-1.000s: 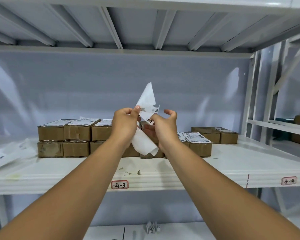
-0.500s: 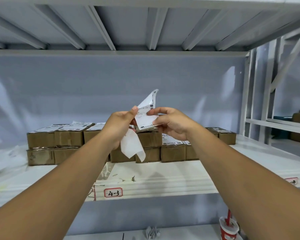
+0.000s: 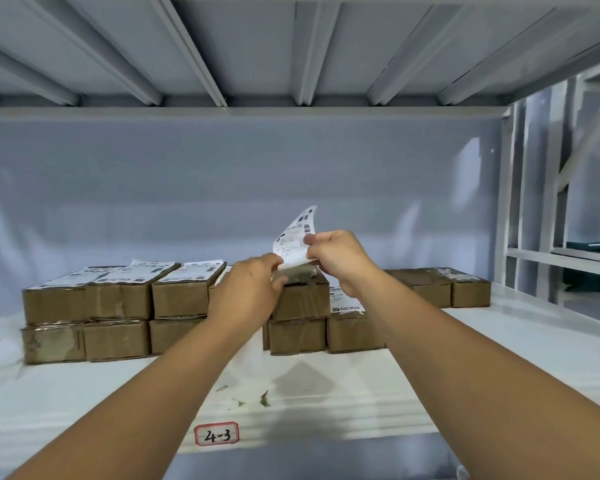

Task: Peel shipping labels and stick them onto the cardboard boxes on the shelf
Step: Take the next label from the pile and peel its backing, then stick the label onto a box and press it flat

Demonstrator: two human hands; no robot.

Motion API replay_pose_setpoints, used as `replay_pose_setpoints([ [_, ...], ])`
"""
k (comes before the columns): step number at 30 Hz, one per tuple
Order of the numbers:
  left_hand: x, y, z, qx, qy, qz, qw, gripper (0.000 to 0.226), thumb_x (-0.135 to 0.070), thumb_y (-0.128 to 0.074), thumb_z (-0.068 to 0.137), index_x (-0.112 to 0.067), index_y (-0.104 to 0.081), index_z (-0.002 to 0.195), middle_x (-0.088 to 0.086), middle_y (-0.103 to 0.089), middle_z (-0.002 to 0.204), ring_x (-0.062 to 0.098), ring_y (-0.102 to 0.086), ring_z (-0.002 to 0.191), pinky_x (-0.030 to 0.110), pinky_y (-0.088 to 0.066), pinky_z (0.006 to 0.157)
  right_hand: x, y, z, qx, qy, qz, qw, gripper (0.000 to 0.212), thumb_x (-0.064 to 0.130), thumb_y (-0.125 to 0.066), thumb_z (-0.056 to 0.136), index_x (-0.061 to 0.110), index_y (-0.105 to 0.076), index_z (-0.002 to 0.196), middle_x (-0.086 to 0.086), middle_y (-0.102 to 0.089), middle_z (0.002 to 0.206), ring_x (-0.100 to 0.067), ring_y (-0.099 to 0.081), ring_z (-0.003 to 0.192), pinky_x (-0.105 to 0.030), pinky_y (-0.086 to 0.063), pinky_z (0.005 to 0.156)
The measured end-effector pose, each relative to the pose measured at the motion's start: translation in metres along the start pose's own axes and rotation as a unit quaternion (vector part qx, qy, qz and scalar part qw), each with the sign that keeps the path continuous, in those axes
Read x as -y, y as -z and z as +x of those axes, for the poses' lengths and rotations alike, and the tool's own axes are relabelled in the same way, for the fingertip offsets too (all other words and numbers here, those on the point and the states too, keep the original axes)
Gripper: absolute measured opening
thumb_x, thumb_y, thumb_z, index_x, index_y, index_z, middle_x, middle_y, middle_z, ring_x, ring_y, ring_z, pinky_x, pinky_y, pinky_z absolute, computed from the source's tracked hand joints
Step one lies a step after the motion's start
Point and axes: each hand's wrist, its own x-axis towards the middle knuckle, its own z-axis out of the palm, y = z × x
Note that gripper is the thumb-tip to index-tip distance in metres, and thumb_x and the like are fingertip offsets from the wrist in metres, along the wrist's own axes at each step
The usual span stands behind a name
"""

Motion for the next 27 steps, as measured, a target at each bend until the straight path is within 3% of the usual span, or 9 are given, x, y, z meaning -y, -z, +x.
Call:
replay_pose_setpoints([
  [2, 0.005, -0.007, -0.002, -0.003, 0.0, 0.022, 1.0, 0.051, -0.035, -0.058, 0.09, -0.025, -0.037, 0.135, -0.002, -0.065, 0.113, 0.027, -0.06, 0.102, 0.038, -0.05, 0.082, -0.005, -0.006, 0.005, -0.007, -0.003, -0.036, 0.999, 0.03, -0.007, -0.052, 0.081, -0.01, -0.062, 0.109, -0.024, -0.062, 0.119, -0.03, -0.063, 0.096, -0.032, -0.05, 0.078],
  [4, 0.011, -0.011, -0.004, -0.013, 0.004, 0.009, 1.0, 0.058, -0.037, -0.06, 0.089, -0.026, -0.03, 0.137, -0.003, -0.066, 0.111, 0.028, -0.061, 0.1, 0.039, -0.05, 0.081, -0.01, -0.008, 0.008, -0.017, -0.009, -0.041, 0.999, 0.032, -0.006, -0.052, 0.079, -0.015, -0.058, 0.109, -0.03, -0.057, 0.118, -0.026, -0.062, 0.085, -0.04, -0.051, 0.079],
  [7, 0.015, -0.016, -0.007, -0.019, 0.007, -0.027, 0.999, 0.052, -0.035, -0.06, 0.089, -0.026, -0.036, 0.134, -0.009, -0.065, 0.114, 0.023, -0.06, 0.104, 0.036, -0.049, 0.081, -0.016, -0.009, 0.012, -0.025, -0.013, -0.035, 0.999, 0.034, -0.001, -0.055, 0.075, -0.015, -0.058, 0.105, -0.03, -0.059, 0.112, -0.018, -0.051, 0.073, -0.03, -0.04, 0.069],
  [9, 0.017, -0.02, -0.008, -0.02, 0.001, -0.039, 0.999, 0.039, -0.033, -0.059, 0.09, -0.025, -0.046, 0.127, -0.009, -0.064, 0.113, 0.021, -0.059, 0.102, 0.035, -0.049, 0.079, -0.018, -0.008, 0.012, -0.021, -0.016, -0.036, 0.999, 0.036, 0.003, -0.057, 0.072, -0.014, -0.058, 0.103, -0.029, -0.059, 0.112, -0.022, -0.055, 0.073, -0.032, -0.044, 0.07],
  [11, 0.019, -0.024, -0.01, -0.021, -0.009, -0.027, 0.999, 0.026, -0.034, -0.056, 0.091, -0.023, -0.056, 0.114, -0.005, -0.063, 0.108, 0.02, -0.058, 0.099, 0.033, -0.046, 0.076, -0.019, -0.009, 0.011, -0.023, -0.015, -0.057, 0.998, 0.035, 0.006, -0.059, 0.073, -0.011, -0.061, 0.104, -0.026, -0.061, 0.113, -0.032, -0.066, 0.09, -0.042, -0.053, 0.082],
  [13, 0.021, -0.028, -0.013, -0.024, -0.014, -0.01, 1.0, 0.028, -0.036, -0.054, 0.092, -0.022, -0.055, 0.116, -0.004, -0.06, 0.11, 0.019, -0.057, 0.1, 0.033, -0.045, 0.076, -0.019, -0.01, 0.009, -0.029, -0.011, -0.087, 0.996, 0.032, 0.006, -0.06, 0.075, -0.009, -0.063, 0.104, -0.022, -0.062, 0.114, -0.033, -0.059, 0.109, -0.049, -0.049, 0.094],
  [16, 0.023, -0.032, -0.018, -0.036, -0.022, -0.022, 0.999, 0.047, -0.036, -0.054, 0.092, -0.022, -0.039, 0.135, -0.008, -0.059, 0.122, 0.02, -0.058, 0.103, 0.036, -0.047, 0.079, -0.018, -0.013, 0.007, -0.025, -0.01, -0.111, 0.993, 0.032, 0.005, -0.06, 0.075, -0.008, -0.064, 0.103, -0.021, -0.063, 0.114, -0.033, -0.058, 0.111, -0.05, -0.047, 0.095],
  [19, 0.025, -0.033, -0.019, -0.04, -0.034, -0.039, 0.998, 0.059, -0.034, -0.055, 0.091, -0.022, -0.028, 0.143, -0.003, -0.061, 0.12, 0.024, -0.06, 0.105, 0.04, -0.05, 0.078, -0.016, -0.013, 0.005, -0.023, -0.013, -0.117, 0.993, 0.028, 0.004, -0.061, 0.077, -0.006, -0.066, 0.103, -0.018, -0.066, 0.111, -0.031, -0.061, 0.107, -0.047, -0.049, 0.094],
  [27, 0.027, -0.035, -0.018, -0.026, -0.046, 0.0, 0.999, 0.053, -0.037, -0.048, 0.095, -0.026, -0.027, 0.143, -0.001, -0.058, 0.121, 0.023, -0.056, 0.108, 0.037, -0.048, 0.08, -0.019, -0.012, 0.005, -0.011, 0.008, -0.161, 0.987, 0.026, 0.007, -0.064, 0.079, 0.004, -0.069, 0.104, -0.011, -0.068, 0.108, -0.025, -0.063, 0.1, -0.037, -0.052, 0.091],
])
